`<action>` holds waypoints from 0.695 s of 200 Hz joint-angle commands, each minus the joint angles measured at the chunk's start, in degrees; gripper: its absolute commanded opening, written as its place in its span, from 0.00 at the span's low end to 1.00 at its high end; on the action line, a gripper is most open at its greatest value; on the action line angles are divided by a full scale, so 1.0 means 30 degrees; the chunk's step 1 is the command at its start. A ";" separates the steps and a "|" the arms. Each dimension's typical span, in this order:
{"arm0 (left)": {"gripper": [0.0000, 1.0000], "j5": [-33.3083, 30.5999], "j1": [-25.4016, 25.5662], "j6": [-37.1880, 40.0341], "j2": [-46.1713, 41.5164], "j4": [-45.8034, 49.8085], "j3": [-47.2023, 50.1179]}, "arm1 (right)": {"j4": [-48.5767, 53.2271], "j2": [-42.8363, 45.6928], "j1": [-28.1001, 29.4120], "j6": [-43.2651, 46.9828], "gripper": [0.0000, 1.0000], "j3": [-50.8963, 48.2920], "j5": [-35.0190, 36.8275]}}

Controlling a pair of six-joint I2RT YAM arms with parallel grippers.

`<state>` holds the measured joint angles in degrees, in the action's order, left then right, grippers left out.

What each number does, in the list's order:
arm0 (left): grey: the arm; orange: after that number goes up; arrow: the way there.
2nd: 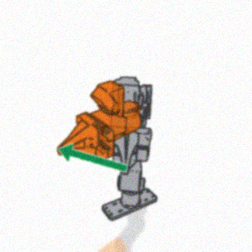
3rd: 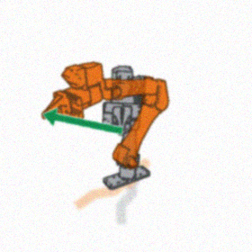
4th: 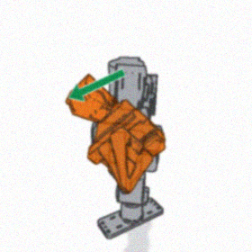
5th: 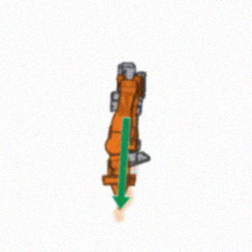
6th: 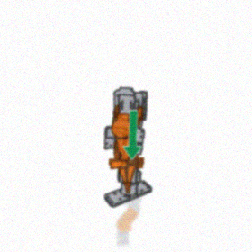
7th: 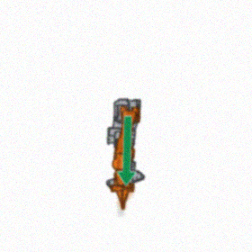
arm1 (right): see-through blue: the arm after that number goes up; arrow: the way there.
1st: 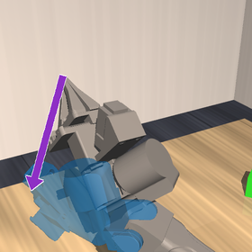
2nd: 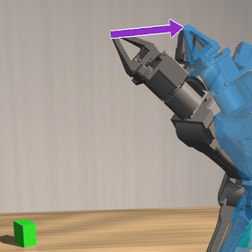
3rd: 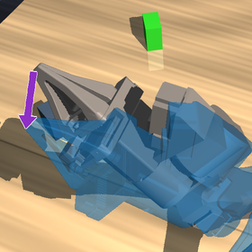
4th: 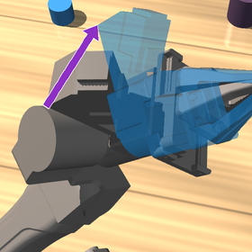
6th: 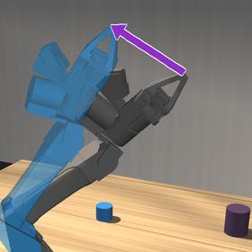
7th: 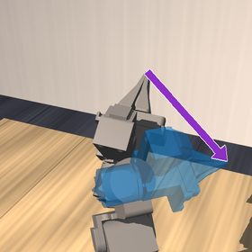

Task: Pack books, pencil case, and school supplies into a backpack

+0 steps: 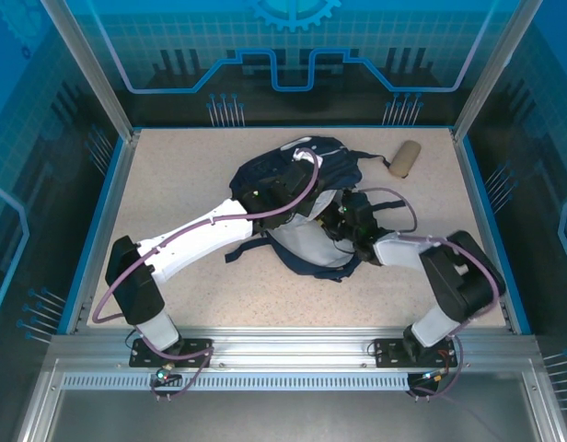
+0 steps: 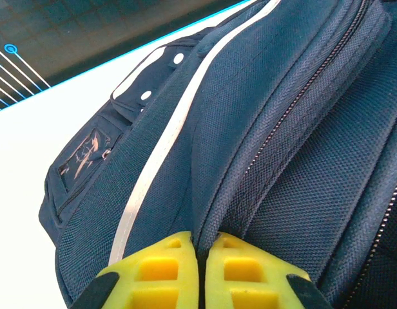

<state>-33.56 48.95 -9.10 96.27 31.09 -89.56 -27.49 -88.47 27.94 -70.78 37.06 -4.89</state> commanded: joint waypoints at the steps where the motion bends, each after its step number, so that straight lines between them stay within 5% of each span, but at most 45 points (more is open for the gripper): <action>1: 0.07 -0.0438 -0.0279 -0.0661 -0.1256 -0.2206 0.0126 | 0.4430 0.2590 -0.0474 0.1754 0.65 -0.1575 0.0459; 38: 0.08 0.1032 -0.0420 -0.1177 -0.0628 -0.2729 0.0405 | 1.0694 0.8394 -0.1198 0.2729 0.62 -0.3497 0.2704; 86: 0.16 0.4289 -0.0393 -0.1854 0.1487 -0.2449 -0.1775 | 1.6791 1.6248 -0.0952 0.3932 0.63 -0.2102 0.7486; 139: 0.73 0.5134 -0.0462 -0.3202 0.0913 -0.1449 -0.1335 | 1.8520 1.6735 -0.0995 0.6033 0.77 0.0294 0.7651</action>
<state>-19.99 47.83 -15.92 102.56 27.53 -94.52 23.14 -36.99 25.06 -57.30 35.29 16.56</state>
